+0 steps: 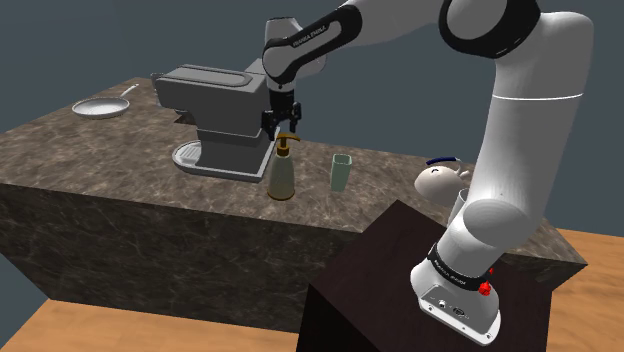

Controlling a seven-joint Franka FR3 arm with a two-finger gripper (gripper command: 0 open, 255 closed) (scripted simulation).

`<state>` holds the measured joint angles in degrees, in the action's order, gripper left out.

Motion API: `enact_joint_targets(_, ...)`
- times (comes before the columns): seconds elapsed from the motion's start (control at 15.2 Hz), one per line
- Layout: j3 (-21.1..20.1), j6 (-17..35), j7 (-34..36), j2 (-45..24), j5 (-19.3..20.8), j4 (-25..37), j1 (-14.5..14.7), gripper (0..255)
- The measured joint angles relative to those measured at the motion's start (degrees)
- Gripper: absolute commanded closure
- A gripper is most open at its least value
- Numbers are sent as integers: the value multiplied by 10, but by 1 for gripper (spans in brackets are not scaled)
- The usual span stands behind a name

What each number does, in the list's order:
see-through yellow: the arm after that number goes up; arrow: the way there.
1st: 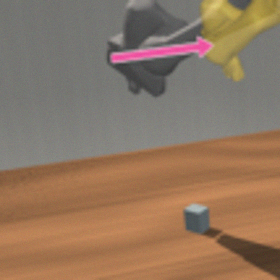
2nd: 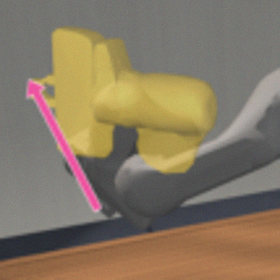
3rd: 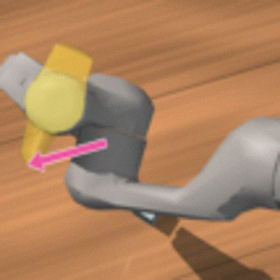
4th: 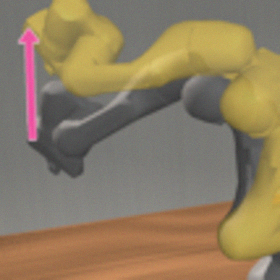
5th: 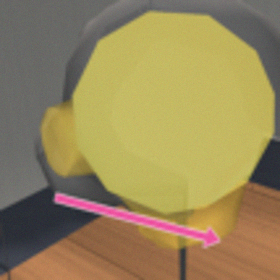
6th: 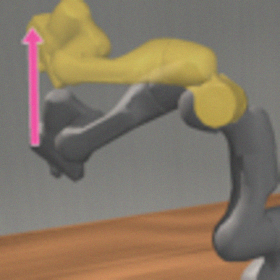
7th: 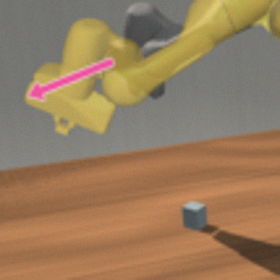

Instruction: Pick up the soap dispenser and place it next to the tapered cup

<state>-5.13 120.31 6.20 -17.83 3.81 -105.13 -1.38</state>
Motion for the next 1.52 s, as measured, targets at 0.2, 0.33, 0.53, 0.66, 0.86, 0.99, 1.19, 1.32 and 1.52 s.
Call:
enact_joint_targets(0.2,1,21,2,-10,2,-11,0,0)
enact_joint_targets(0.33,1,33,2,-17,3,-17,0,0)
enact_joint_targets(0.53,1,37,3,-18,3,-19,0,0)
enact_joint_targets(0.66,1,38,3,-18,3,-19,0,0)
enact_joint_targets(0.86,1,38,3,-18,3,-19,0,255)
enact_joint_targets(0.99,1,38,3,-18,3,-19,0,255)
enact_joint_targets(1.19,1,38,3,-18,3,-20,1,255)
enact_joint_targets(1.32,1,38,3,-18,3,-20,1,255)
enact_joint_targets(1.52,1,34,2,-16,3,-19,0,255)
